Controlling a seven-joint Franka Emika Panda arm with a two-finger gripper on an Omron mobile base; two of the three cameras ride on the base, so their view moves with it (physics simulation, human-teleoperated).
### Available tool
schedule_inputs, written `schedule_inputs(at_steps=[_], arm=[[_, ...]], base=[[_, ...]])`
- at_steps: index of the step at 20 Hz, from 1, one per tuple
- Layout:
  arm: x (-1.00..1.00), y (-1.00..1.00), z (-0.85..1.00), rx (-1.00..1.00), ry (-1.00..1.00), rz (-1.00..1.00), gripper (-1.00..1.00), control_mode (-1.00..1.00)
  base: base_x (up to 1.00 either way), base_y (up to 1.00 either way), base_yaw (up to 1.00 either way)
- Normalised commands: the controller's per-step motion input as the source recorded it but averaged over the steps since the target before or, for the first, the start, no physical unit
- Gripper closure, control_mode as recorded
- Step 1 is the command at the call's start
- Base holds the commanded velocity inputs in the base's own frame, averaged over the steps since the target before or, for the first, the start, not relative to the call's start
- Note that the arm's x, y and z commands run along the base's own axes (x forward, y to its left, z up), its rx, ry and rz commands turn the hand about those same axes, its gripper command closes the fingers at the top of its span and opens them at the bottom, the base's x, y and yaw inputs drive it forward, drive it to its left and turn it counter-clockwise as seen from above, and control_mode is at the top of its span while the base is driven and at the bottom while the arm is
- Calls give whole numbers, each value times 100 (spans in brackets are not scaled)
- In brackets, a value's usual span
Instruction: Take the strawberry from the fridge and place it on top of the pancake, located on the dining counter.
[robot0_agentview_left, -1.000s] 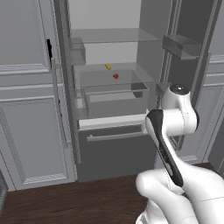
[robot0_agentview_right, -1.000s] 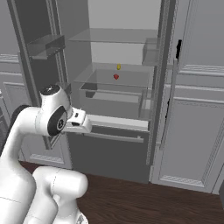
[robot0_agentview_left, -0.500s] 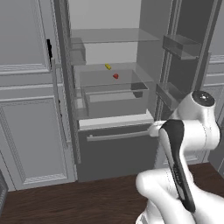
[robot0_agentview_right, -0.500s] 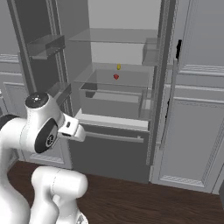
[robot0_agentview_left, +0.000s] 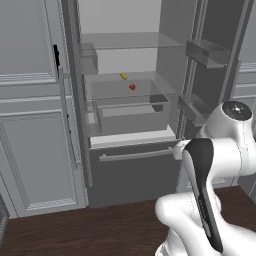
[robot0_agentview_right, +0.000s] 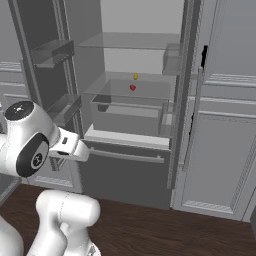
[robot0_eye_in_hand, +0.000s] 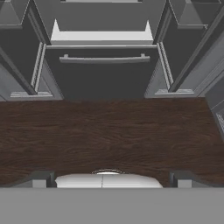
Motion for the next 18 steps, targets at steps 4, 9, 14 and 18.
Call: schedule_inputs(at_steps=[4,9,14,18], arm=[[0,0,0,0,0,0,-100,-100],[0,0,0,0,0,0,-100,100],[0,0,0,0,0,0,-100,100],[0,0,0,0,0,0,-100,100]], base=[[0,0,0],[0,0,0],[35,-6,0],[80,-14,-11]])
